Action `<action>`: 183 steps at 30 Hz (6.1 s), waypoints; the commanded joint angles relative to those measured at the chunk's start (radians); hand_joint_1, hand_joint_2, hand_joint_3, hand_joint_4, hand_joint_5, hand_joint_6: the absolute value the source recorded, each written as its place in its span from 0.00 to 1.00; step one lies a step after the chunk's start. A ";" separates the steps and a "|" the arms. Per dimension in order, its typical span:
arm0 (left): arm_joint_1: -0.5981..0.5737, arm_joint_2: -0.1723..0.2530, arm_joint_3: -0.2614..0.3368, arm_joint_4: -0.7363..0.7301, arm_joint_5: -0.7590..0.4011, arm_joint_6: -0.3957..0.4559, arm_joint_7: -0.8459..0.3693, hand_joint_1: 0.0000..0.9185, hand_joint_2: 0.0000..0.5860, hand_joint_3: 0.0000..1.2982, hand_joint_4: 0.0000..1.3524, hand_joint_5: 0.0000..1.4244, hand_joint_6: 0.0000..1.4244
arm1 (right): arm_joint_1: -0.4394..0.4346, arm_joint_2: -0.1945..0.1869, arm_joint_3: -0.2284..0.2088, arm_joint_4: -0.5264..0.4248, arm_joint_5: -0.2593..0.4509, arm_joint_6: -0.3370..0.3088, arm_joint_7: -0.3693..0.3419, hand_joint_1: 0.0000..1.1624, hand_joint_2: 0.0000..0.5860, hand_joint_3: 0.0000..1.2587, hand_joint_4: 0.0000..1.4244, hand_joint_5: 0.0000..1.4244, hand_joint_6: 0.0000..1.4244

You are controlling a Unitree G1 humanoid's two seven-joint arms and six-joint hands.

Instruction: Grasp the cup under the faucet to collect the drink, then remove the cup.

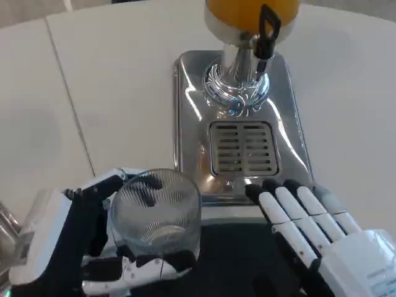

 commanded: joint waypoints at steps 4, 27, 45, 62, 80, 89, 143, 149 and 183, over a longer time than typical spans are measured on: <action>-0.098 -0.045 -0.032 0.047 0.049 0.059 0.027 0.85 0.00 0.89 0.76 1.00 1.00 | 0.061 0.001 -0.048 -0.052 0.052 0.004 0.001 0.13 0.99 0.00 0.00 0.00 0.00; -0.572 -0.134 -0.190 0.428 0.210 0.153 0.235 0.85 0.00 0.90 0.76 1.00 1.00 | -0.028 0.007 -0.038 -0.011 0.033 0.047 0.057 0.13 0.99 0.00 0.00 0.00 0.00; -0.851 -0.132 -0.325 0.751 0.272 0.132 0.380 0.86 0.00 0.89 0.76 0.99 1.00 | -0.039 -0.004 -0.052 -0.025 0.072 0.072 0.087 0.13 0.98 0.00 0.00 0.00 0.00; -0.971 -0.144 -0.385 0.982 0.263 0.119 0.475 0.86 0.00 0.89 0.75 0.98 1.00 | -0.066 0.013 -0.026 -0.026 0.057 0.105 0.112 0.13 0.98 0.00 0.00 0.00 0.00; -1.021 -0.156 -0.421 1.111 0.293 0.198 0.593 0.87 0.00 0.87 0.72 0.97 1.00 | -0.080 0.019 0.001 -0.035 0.048 0.141 0.129 0.13 0.98 0.00 0.00 0.00 0.00; -1.033 -0.125 -0.417 1.165 0.267 0.178 0.586 0.83 0.00 0.75 0.76 0.87 0.98 | -0.088 0.016 0.006 -0.029 0.051 0.144 0.130 0.13 0.98 0.00 0.00 0.00 0.00; -0.523 0.346 -0.199 0.344 0.386 0.235 0.198 0.00 0.05 0.00 0.00 0.00 0.02 | -0.032 0.101 0.045 -0.047 0.075 0.190 0.058 0.13 0.97 0.00 0.00 0.00 0.00; -0.395 0.379 -0.158 0.234 0.408 0.279 0.126 0.00 0.02 0.00 0.00 0.00 0.00 | -0.042 0.133 0.054 -0.062 0.101 0.223 0.072 0.13 0.96 0.00 0.00 0.00 0.00; -0.009 0.187 -0.190 -0.016 0.554 0.403 0.105 0.00 0.00 0.00 0.00 0.00 0.00 | -0.628 0.175 0.040 0.056 0.385 0.565 0.110 0.00 0.89 0.00 0.00 0.00 0.00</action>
